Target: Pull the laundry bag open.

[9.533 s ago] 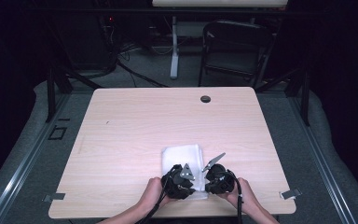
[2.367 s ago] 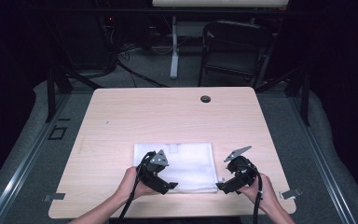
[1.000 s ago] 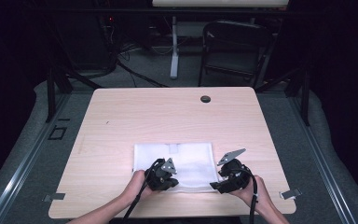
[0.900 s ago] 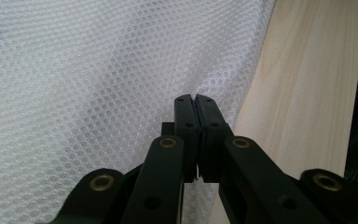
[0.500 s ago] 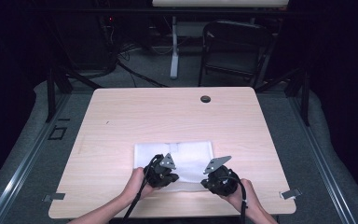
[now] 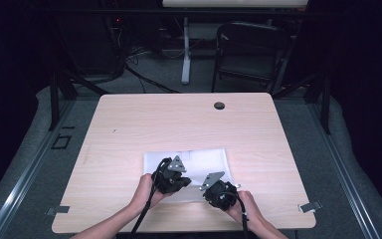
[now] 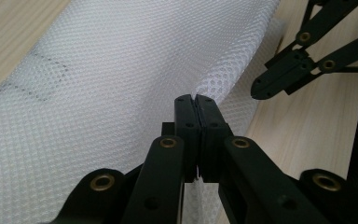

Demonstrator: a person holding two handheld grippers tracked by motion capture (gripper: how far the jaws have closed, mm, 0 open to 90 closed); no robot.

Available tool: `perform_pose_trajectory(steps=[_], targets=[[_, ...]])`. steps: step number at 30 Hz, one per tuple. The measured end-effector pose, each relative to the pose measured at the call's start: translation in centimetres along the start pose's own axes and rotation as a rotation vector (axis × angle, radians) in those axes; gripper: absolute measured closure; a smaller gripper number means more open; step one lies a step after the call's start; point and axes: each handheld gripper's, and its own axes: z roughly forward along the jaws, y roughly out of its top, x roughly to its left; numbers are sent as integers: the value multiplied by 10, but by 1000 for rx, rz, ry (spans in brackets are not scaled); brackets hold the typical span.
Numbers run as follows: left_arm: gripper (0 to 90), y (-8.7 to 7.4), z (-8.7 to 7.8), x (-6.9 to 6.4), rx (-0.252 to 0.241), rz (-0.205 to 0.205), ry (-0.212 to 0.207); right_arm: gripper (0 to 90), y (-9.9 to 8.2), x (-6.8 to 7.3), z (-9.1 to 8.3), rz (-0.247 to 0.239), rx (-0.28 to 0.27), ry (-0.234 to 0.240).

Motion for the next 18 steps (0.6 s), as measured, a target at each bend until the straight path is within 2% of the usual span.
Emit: perform_pose_trajectory(steps=[5, 8, 17, 18], targets=[[891, 3, -3, 2, -22, -20, 6, 900, -5, -5, 7, 6, 33, -25], [892, 5, -6, 3, -27, -20, 9, 900, -5, -6, 11, -3, 60, -25], [892, 12, -14, 7, -52, -27, 38, 900, -6, -8, 11, 10, 56, -13], [892, 13, -15, 7, -49, -22, 45, 900, -6, -8, 11, 7, 56, -23]])
